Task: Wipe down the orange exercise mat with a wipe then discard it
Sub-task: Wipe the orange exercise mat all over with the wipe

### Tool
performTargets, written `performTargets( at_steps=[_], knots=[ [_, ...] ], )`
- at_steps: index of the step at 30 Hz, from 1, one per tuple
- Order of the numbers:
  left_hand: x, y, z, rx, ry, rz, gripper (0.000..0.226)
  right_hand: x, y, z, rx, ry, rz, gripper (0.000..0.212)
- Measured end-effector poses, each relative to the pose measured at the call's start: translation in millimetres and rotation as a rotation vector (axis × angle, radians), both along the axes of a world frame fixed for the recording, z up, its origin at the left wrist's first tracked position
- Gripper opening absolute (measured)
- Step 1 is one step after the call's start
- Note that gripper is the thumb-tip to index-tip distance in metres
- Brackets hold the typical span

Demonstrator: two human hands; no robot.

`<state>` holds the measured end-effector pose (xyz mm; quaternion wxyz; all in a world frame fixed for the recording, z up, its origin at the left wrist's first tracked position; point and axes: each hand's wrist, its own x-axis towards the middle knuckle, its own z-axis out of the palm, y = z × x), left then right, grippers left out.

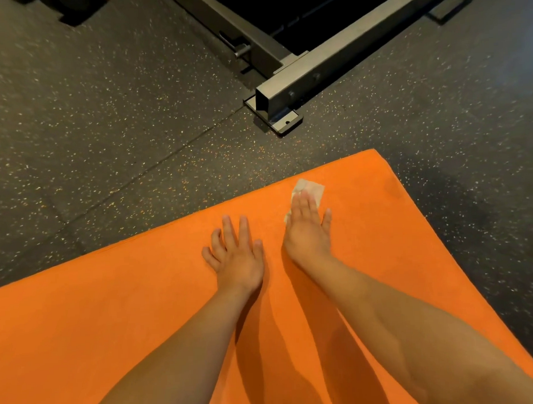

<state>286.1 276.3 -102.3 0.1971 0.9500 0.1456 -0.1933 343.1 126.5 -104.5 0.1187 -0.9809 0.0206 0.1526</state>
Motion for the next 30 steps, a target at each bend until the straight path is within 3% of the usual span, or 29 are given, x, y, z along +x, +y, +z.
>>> performTargets(
  at_steps=[4, 6, 11, 13, 19, 25, 30],
  knots=[
    [-1.4, -1.0, 0.4, 0.001, -0.031, 0.010, 0.062, -12.2, 33.6, 2.0, 0.123, 0.016, 0.275, 0.063],
    [-1.5, -0.6, -0.5, 0.008, -0.040, 0.014, 0.062, -4.1, 25.8, 0.0, 0.103, 0.000, 0.310, 0.060],
    [-0.7, -2.1, -1.5, -0.009, -0.050, 0.048, 0.063, 41.6, -6.2, -2.0, 0.064, 0.028, -0.106, 0.059],
    [0.2, -2.0, -2.3, -0.017, -0.060, 0.056, 0.063, 48.8, -1.4, -1.2, 0.081, 0.035, -0.171, 0.059],
    [-4.4, 8.1, -8.7, -0.061, -0.145, 0.020, 0.058, 21.6, 51.9, 3.1, 0.128, 0.046, 0.235, 0.058],
    [-17.1, 17.2, -10.1, -0.110, -0.251, 0.027, 0.069, -8.4, 51.9, 3.7, 0.114, 0.074, 0.440, 0.057],
    [-73.1, 11.6, -13.5, -0.044, -0.239, 0.055, 0.062, -60.8, 47.5, 11.6, 0.107, 0.099, 0.481, 0.056]
  ],
)
